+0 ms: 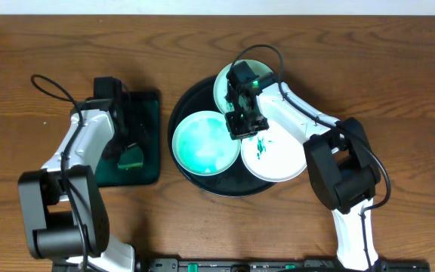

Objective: Clean dirty plates on tray and stack at the side
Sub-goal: 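Return the sponge to the black tray with the left gripper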

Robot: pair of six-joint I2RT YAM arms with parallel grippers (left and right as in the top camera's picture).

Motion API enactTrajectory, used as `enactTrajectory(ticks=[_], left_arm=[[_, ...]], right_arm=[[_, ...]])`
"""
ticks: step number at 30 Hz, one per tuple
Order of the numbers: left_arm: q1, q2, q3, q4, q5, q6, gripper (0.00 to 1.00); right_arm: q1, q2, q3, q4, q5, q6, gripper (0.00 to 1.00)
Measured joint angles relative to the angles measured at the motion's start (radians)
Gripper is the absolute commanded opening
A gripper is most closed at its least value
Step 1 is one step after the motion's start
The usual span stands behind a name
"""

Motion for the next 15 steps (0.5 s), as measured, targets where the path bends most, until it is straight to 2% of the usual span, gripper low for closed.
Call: enactTrajectory(ticks=[4, 10, 15], left_arm=[[0.000, -0.078, 0.000, -0.035, 0.058, -0.002, 0.80], [0.000, -0.290, 0.006, -0.062, 0.092, -0.004, 0.80], [0.000, -0.388, 0.010, -0.077, 0.104, -0.005, 0.81]], right_arm=[[-0.001, 0.000, -0.003, 0.026, -0.006, -0.020, 0.01], [0.000, 0.000, 0.002, 0.047, 0.002, -0.064, 0.01], [0.017, 0.008, 0.076, 0.005, 0.040, -0.121, 0.01]])
